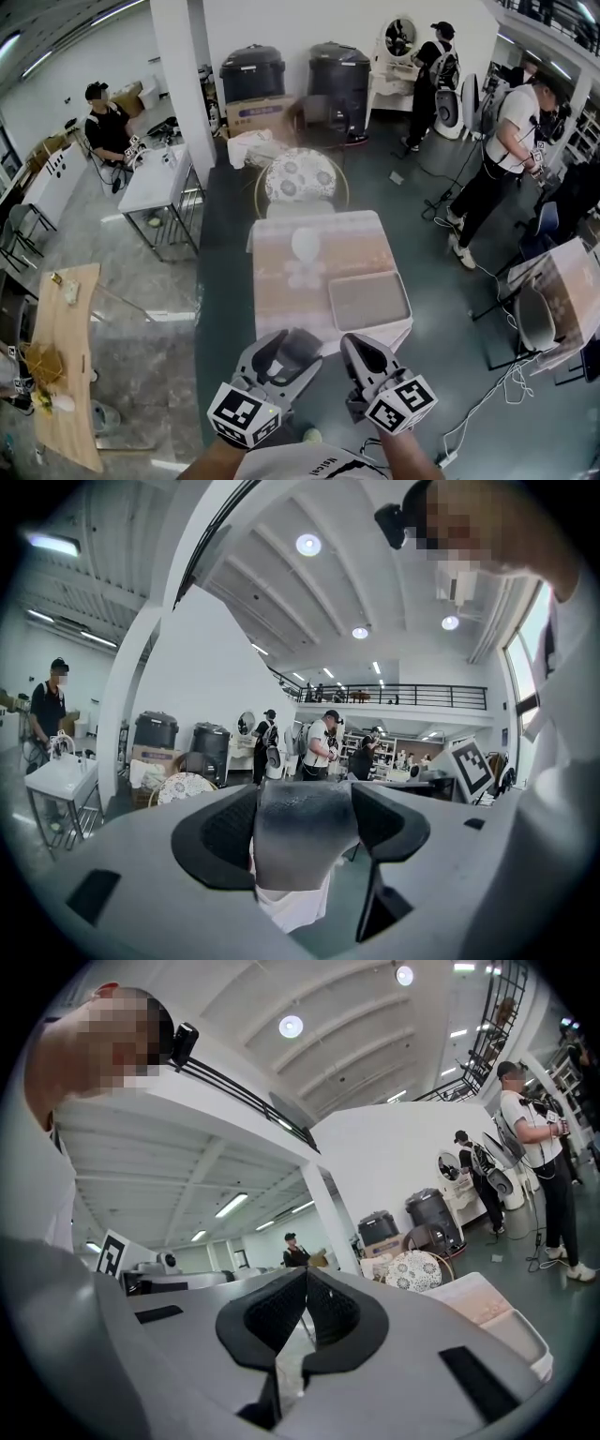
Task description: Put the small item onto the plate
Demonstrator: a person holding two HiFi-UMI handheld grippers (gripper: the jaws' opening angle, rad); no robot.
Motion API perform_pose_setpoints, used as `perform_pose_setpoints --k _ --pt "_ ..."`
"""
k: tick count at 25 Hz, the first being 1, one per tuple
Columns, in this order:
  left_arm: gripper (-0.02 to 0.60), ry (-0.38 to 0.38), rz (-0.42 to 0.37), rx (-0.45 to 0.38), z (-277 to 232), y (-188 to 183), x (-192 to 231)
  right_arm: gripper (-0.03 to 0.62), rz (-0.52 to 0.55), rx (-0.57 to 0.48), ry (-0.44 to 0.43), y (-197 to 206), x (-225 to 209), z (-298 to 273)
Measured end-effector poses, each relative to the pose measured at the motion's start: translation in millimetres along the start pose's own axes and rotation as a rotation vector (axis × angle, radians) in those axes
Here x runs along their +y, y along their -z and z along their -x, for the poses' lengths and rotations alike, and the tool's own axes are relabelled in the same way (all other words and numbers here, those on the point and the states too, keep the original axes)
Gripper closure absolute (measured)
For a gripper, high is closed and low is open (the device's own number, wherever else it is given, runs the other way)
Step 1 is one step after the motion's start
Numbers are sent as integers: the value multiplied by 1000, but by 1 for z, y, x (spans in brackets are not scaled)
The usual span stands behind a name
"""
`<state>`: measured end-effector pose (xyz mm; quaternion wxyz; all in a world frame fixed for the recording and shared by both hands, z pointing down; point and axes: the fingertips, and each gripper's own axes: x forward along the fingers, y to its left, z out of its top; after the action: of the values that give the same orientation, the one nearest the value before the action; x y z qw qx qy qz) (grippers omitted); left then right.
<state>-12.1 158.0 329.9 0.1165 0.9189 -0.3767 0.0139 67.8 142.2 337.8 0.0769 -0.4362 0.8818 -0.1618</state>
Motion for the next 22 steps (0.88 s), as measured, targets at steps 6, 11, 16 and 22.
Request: perform_pose_setpoints --k 6,11,16,22 --pt "273 19 11 25 -37 -2 62 579 -6 27 32 1 -27 -64" --pt "273 47 16 42 -65 -9 113 579 -4 36 57 -4 -43 -118" --pt "273 92 8 66 -92 -9 154 579 -2 24 110 -8 -59 -157" --pt "273 116 19 95 -138 -1 195 579 -4 17 149 -14 -91 -193"
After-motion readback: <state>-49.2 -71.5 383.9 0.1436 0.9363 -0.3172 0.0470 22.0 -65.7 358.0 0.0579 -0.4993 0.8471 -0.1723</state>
